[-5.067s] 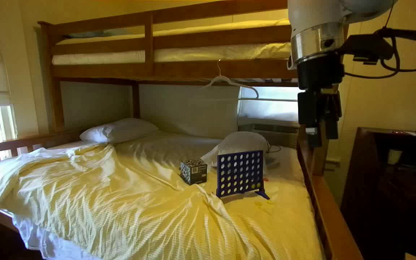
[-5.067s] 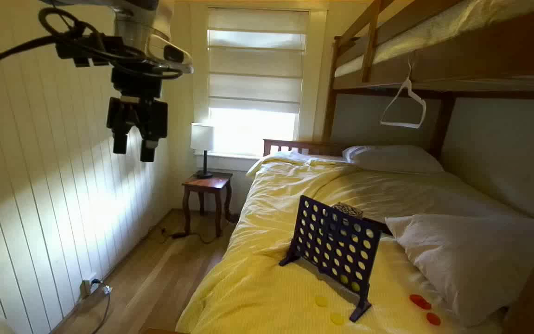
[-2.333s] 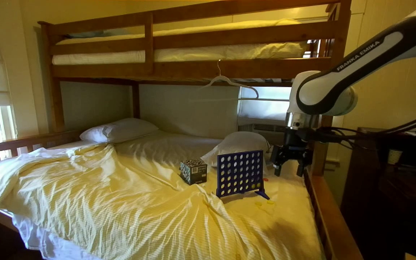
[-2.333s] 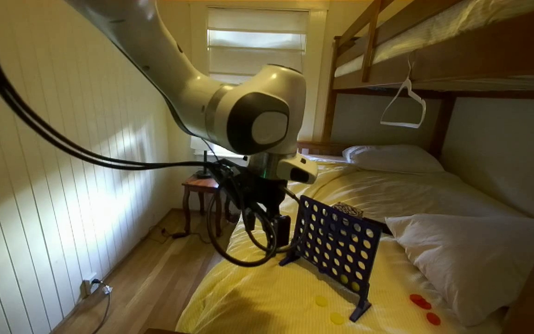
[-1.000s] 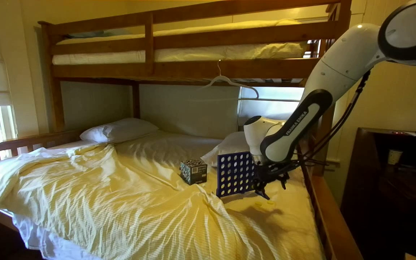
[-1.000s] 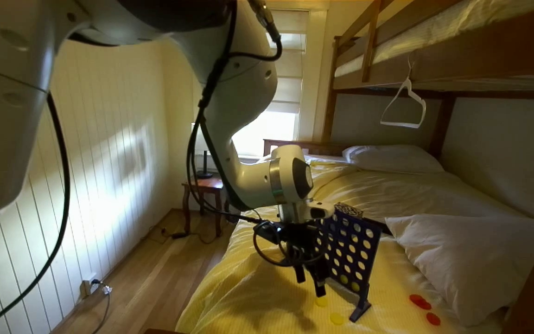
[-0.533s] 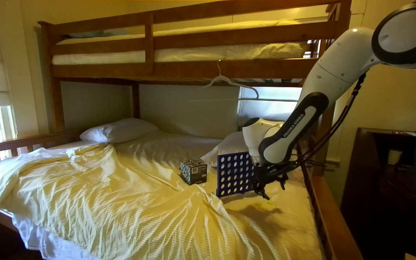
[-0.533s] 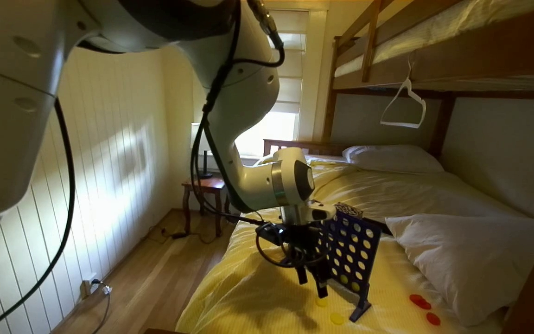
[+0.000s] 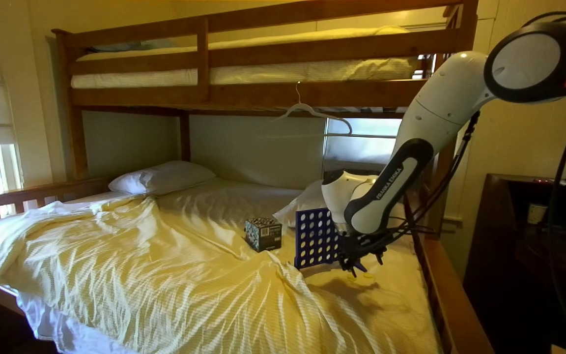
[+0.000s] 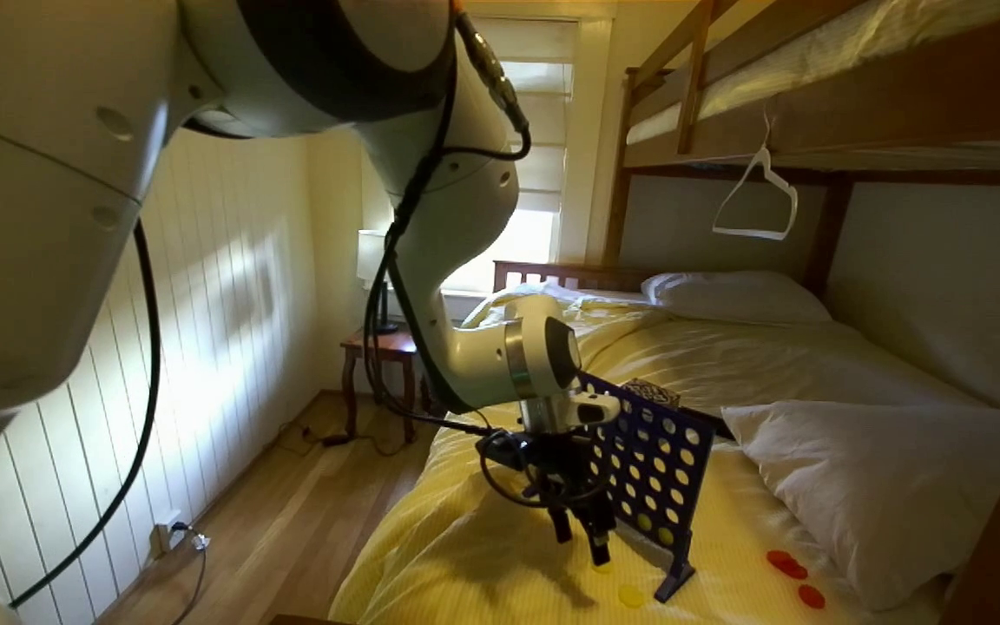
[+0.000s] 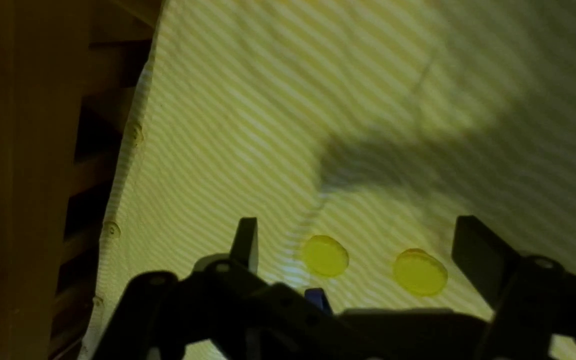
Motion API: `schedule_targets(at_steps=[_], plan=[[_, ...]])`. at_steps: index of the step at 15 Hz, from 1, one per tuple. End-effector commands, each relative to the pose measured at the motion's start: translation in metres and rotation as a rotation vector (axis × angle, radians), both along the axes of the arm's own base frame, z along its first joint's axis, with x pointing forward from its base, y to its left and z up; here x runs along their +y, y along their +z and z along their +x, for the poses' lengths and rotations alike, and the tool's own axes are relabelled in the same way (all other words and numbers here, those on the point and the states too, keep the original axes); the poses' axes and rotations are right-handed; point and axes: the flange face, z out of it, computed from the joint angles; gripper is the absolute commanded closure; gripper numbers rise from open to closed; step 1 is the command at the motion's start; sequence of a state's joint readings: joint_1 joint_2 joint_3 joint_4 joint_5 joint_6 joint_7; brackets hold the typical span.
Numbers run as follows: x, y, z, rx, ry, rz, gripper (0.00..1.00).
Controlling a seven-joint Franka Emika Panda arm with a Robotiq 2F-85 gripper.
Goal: Put the yellow circle inside the blue object
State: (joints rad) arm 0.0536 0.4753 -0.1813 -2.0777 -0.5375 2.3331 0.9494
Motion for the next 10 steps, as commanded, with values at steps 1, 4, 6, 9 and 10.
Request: schedule_targets(at_steps=[1,4,6,9,10], plan=[[0.005,-0.016,0.022,-0.018,0.013,-0.061,0.00],[0.007,-0.027,0.034,-0.019,0.032,-0.087,0.00],[0.008,-0.035,0.041,-0.016,0.042,-0.101,0.00],[0.007,-0.045,0.050,-0.016,0.054,-0.123,0.00],[0.007,-0.048,0.052,-0.016,0.059,-0.125,0.00]])
